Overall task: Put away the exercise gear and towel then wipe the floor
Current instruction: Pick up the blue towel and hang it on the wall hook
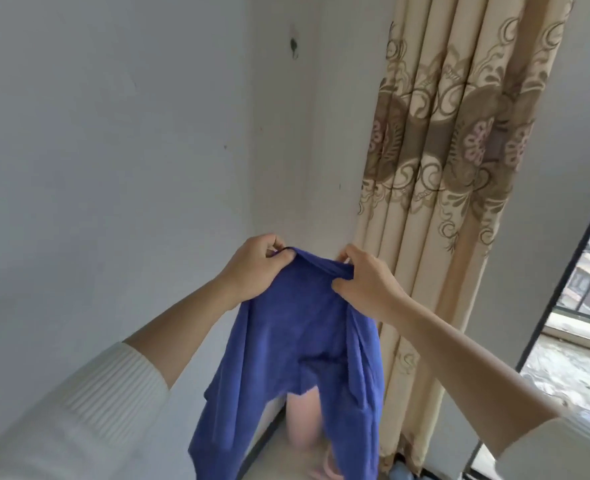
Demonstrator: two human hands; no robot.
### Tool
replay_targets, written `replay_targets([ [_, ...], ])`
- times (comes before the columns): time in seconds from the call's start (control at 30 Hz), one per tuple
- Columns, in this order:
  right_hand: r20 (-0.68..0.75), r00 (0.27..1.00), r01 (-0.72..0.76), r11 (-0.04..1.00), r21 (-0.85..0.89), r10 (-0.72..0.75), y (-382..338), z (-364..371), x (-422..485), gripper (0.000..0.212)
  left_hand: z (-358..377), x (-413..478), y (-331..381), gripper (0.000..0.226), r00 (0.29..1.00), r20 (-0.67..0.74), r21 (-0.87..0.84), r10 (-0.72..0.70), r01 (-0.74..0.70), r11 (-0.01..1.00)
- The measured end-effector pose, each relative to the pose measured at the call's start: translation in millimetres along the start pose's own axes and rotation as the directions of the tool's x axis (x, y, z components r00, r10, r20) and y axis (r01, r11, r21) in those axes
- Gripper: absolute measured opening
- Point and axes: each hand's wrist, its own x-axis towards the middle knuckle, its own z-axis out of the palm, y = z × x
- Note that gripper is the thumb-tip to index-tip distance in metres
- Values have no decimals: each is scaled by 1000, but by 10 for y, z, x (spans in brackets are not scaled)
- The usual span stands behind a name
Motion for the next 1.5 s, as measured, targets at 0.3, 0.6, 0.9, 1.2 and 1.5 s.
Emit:
replay_targets([
  [0.3,-92,993,99,939,328,-73,338,-162,1897,28,-340,1559,-106,16,980,-43,325,192,-168,930],
  [0.6,-177,940,342,826,448,-293,273,-522,3791,37,-633,3222,148,4,942,-184,373,280,-197,907],
  [0.9,-467,712,554,828,-87,-525,-28,-813,5230,35,-823,4474,651,35,813,84,922,576,-283,265],
  [1.2,-445,697,626,780,-4,-562,-424,-867,6177,68,-1124,5348,1091,23,793,-60,993,606,-13,116],
  [1.5,-357,843,536,686,492,-403,-559,-884,6589,43,-1107,5600,1066,10,790,-35,996,612,80,-48],
])
